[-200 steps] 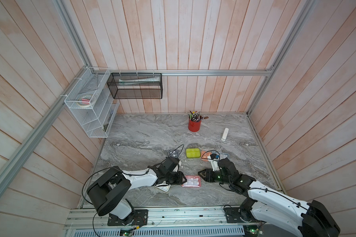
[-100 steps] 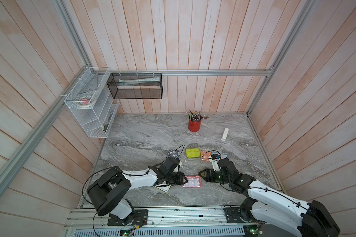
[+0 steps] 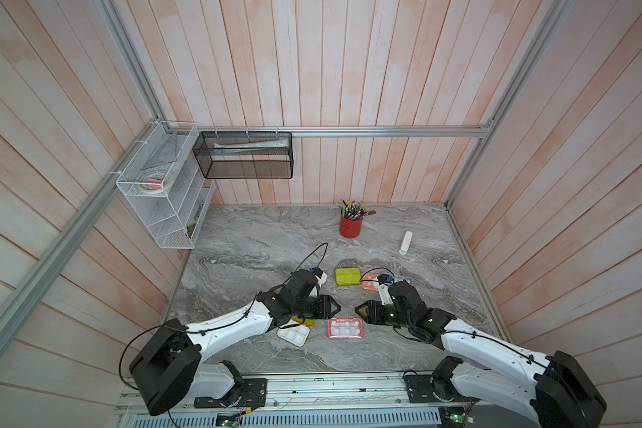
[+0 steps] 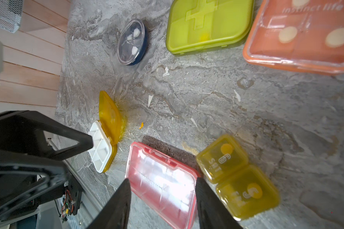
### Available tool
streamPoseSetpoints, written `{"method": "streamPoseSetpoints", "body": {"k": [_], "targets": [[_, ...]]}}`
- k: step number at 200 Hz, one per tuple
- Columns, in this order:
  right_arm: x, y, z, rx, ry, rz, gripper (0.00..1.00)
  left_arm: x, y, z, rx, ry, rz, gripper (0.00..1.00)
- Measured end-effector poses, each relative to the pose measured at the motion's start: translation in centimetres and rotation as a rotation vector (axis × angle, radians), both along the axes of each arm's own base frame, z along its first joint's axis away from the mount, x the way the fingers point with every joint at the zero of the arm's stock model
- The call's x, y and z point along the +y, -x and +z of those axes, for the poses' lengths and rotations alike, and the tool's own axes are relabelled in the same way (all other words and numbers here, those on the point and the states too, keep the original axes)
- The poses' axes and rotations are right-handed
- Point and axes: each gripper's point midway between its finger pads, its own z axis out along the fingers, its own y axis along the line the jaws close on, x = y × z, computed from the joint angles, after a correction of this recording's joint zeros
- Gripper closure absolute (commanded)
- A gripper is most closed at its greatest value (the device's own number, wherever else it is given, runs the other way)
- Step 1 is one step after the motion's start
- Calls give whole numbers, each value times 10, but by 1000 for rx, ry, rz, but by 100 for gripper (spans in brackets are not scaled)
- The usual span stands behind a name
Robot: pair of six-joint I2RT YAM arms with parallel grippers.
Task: Close pillboxes
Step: Adjust the pillbox at the center of the board.
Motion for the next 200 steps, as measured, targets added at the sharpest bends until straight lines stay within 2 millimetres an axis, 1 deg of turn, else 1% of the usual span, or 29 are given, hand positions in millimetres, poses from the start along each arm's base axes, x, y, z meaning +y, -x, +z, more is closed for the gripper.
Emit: {"method": "streamPoseSetpoints", "body": {"k": [18,45,57,65,88,127,169,188,200], "targets": [[4,-2,1,4,-4,9,46,11,-3,17,-36,13,28,47],[13,-6,4,7,-14,32,45,36,-8,41,-88,39,95,47],[16,-8,5,7,-18,42,45,50,-8,47,-103,48,128,46],[18,-8,5,11,-19,50,46,59,-6,48,-106,47,146,46],[28,-11,5,26,-27,77,45,81,6,40,-90,28,182,44],[52,-18,3,68,-71,147,45,106,34,22,-26,3,221,41],[72,-18,-9,129,-113,208,45,123,58,7,45,31,280,40],[80,-18,-9,140,-133,231,45,128,63,4,83,52,322,37],[85,-19,-7,142,-150,244,45,133,67,-2,119,44,353,31]]}}
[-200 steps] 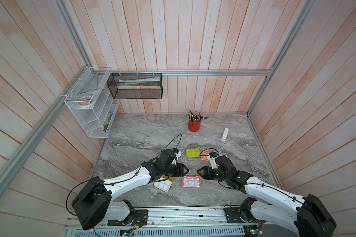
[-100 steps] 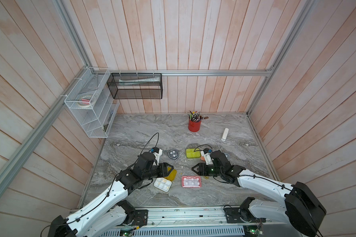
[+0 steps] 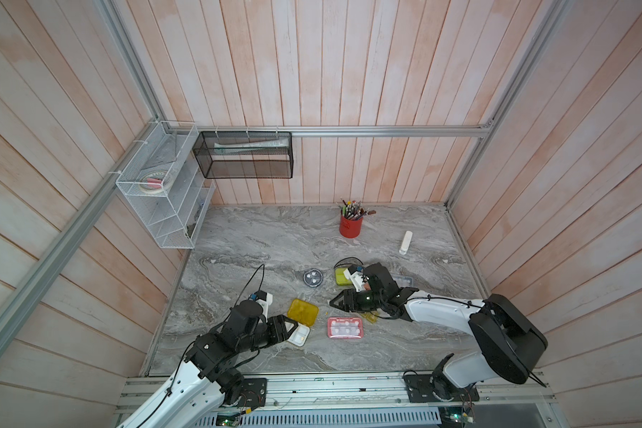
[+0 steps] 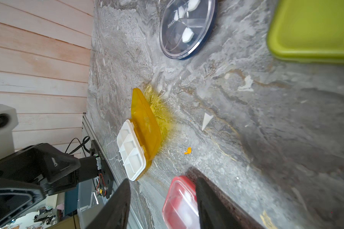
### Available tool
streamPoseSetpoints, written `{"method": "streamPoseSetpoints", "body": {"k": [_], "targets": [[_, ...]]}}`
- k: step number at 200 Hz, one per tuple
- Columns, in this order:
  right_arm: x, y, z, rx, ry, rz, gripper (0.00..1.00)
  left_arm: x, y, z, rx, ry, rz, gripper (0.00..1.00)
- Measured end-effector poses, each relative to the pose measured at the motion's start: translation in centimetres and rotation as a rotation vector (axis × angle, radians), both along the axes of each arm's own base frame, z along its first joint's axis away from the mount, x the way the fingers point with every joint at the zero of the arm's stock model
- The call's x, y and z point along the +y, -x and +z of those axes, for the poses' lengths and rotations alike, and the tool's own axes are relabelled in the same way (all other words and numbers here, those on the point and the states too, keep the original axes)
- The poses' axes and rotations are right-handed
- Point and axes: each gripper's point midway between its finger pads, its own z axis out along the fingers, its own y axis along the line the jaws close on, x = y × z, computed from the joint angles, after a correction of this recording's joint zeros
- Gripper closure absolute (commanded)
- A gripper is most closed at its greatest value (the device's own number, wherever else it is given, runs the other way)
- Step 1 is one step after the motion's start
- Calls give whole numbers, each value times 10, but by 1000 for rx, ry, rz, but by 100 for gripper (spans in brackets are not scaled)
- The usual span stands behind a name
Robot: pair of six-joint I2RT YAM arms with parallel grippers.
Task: Close pillboxes
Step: Adjust the pillbox at the center of the board.
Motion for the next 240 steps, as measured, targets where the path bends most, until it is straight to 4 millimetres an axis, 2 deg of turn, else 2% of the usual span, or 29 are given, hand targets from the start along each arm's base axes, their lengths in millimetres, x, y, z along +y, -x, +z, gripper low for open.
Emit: {"method": "streamPoseSetpoints", "body": {"k": [25,31,80,100,107,116,158,240], "targets": [[9,-1,2,10,-26,17,45,15,6,-17,82,-58,75,25],[11,-2,2,12,-29,22,45,19,7,-20,95,-74,90,20],[34,-10,11,2,-71,61,45,33,15,-47,180,-146,147,17],[43,-10,9,12,-81,81,45,29,16,-60,191,-130,139,16],[45,-9,6,20,-80,85,45,27,16,-63,189,-112,134,6],[47,-8,2,33,-76,89,45,23,14,-65,181,-86,134,0],[51,-2,-12,75,-66,107,45,13,12,-72,170,-23,113,0],[57,-2,-16,92,-79,114,45,-5,5,-70,153,47,66,0]]}}
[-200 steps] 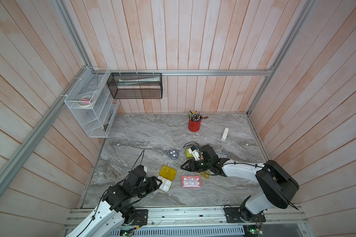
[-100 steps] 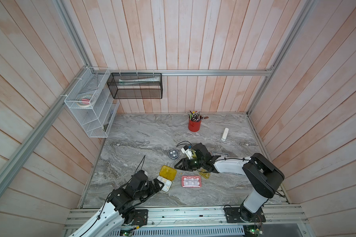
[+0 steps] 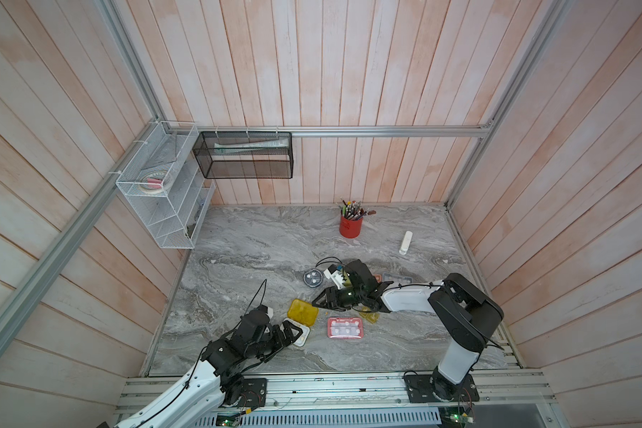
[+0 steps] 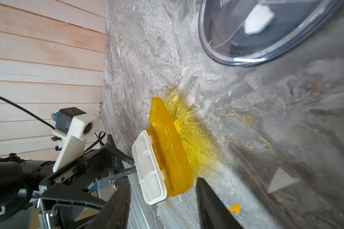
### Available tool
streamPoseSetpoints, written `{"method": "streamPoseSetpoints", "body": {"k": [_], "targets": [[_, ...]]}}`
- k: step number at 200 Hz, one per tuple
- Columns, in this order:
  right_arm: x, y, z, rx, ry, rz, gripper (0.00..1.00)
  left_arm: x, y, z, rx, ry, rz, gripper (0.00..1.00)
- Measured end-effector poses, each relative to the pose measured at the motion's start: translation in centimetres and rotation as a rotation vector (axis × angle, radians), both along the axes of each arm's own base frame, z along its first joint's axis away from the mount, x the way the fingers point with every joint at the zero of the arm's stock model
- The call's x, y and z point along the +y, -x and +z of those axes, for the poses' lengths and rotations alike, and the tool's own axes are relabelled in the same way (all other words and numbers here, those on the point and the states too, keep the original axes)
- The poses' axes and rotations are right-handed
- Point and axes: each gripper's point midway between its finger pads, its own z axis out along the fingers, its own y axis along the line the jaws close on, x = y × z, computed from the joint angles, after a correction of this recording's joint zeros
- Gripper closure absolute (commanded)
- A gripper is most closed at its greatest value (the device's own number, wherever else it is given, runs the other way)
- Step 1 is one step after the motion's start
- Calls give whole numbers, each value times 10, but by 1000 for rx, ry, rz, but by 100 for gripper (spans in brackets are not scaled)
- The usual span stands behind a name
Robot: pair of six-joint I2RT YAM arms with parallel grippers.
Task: Close pillboxes
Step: Adjust the pillbox at the center of the board.
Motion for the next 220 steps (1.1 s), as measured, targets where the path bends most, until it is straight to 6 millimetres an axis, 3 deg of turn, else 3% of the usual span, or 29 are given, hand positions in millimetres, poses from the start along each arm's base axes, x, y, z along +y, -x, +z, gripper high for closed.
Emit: {"method": "streamPoseSetpoints", "body": {"k": [114,220], "targets": [[1,0,0,-2,-8,3,45,-28,9,3,10,136,-29,0],[1,0,0,-3,-8,3,45,-52,-5,5,-10,175,-26,0]]}}
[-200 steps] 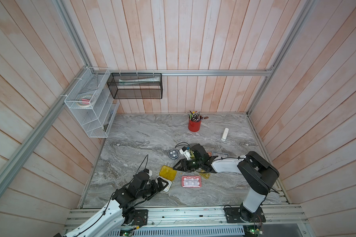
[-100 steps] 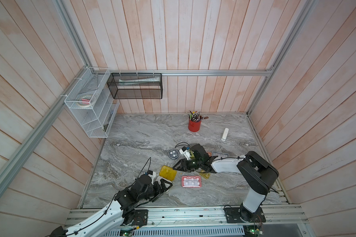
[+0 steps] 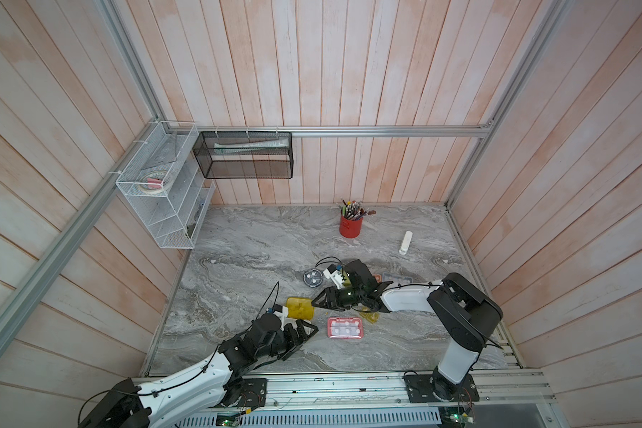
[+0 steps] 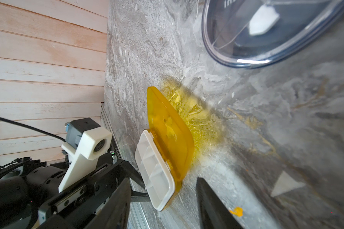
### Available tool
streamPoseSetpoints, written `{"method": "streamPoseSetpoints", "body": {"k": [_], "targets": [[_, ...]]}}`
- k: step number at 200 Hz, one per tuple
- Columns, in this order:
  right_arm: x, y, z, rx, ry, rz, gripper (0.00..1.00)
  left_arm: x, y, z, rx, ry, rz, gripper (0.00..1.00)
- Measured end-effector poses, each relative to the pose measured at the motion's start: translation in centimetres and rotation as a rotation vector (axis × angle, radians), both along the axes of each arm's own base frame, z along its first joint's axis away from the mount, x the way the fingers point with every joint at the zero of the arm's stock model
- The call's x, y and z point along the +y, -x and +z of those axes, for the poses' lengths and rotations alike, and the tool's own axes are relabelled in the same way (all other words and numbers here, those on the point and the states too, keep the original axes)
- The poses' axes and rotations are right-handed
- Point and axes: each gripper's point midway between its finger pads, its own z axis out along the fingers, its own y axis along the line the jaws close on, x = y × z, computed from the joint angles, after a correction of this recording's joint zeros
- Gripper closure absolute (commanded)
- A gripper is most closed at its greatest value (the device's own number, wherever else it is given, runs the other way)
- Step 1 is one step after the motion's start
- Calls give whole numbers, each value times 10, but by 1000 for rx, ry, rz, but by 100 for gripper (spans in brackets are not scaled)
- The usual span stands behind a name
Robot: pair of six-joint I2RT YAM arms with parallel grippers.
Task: Close pillboxes
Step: Adjust the pillbox at the center of the board.
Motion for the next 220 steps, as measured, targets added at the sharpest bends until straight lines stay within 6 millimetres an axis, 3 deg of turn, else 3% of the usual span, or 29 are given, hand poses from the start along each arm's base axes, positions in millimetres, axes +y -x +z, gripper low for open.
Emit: {"method": "streamPoseSetpoints", "body": {"k": [70,111,145,220], "targets": [[0,-1,-5,7,11,-1,45,1,3,1,-24,-47,-44,0],[2,-3,-12,18,21,-1,45,14,7,13,-72,-128,-70,0],[6,-7,-18,27,22,-3,45,29,9,6,-63,-191,-50,0],[14,-13,-10,10,-9,-1,45,59,-11,1,-50,-254,35,0]]}}
